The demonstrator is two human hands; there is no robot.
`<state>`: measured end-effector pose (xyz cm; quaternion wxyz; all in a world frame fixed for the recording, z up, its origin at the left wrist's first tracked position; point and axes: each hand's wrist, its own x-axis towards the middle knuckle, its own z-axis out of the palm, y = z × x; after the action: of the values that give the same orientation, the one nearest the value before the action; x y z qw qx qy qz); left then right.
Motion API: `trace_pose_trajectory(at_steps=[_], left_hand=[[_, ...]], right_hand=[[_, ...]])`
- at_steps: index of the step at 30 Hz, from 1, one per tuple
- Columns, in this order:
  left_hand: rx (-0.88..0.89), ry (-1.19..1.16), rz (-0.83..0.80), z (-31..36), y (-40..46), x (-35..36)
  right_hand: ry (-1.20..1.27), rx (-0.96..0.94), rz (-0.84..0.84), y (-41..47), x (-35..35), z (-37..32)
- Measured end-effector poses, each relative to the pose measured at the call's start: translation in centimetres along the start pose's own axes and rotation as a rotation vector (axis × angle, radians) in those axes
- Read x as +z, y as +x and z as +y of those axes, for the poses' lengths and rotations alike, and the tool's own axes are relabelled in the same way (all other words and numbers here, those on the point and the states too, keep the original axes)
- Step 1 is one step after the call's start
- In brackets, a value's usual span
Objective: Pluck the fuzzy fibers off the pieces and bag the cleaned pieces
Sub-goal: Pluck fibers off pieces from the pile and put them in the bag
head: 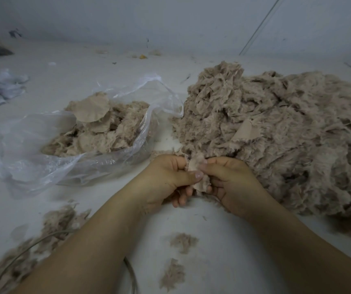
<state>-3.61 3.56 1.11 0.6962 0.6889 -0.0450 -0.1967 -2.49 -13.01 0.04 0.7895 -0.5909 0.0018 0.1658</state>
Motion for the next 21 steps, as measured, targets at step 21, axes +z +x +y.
trace_pose_trajectory(at_steps=[21], left_hand=[[0.082,-0.248,0.181,0.0,0.4,-0.4]], right_hand=[[0.175,0.023,0.039,0.2,0.0,-0.1]])
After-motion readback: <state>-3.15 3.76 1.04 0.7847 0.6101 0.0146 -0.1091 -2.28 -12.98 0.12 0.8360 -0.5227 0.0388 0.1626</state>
